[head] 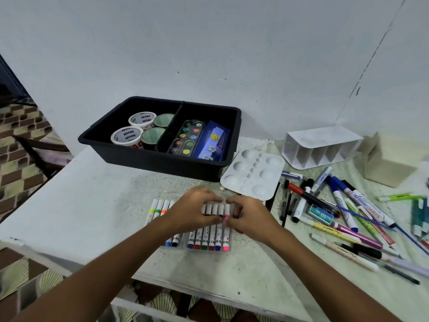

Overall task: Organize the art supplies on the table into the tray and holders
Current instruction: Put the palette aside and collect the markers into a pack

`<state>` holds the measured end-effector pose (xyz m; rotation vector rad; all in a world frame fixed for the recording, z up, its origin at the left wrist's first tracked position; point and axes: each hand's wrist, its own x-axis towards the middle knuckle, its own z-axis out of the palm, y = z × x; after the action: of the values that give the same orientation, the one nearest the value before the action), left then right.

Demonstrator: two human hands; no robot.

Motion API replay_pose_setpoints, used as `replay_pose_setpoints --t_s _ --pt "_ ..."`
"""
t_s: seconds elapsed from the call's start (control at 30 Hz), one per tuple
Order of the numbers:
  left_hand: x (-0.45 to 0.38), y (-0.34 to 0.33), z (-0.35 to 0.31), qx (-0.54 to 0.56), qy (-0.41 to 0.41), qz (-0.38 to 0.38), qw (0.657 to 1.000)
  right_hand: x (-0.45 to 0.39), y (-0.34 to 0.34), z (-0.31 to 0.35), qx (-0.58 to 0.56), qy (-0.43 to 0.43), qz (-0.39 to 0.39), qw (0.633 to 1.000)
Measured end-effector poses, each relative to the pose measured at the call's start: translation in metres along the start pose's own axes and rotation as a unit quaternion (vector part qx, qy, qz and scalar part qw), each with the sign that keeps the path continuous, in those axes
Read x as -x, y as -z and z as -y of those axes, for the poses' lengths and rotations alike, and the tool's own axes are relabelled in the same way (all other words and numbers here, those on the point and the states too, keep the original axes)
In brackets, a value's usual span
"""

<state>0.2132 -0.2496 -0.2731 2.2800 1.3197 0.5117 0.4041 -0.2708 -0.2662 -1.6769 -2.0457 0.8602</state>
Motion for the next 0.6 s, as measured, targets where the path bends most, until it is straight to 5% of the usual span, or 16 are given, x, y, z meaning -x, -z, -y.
replay_pose_setpoints --t_s 0.27,0.6 --pt "0.009 -0.001 0.008 -0.127 -0.052 0.086 0.987 0.011 0.011 0.010 0.179 0.070 0.089 0.977" --pt "0.002 0.000 -0.007 -0.200 -0.063 0.120 0.970 0.008 0.009 0.011 0.214 0.087 0.085 0.969"
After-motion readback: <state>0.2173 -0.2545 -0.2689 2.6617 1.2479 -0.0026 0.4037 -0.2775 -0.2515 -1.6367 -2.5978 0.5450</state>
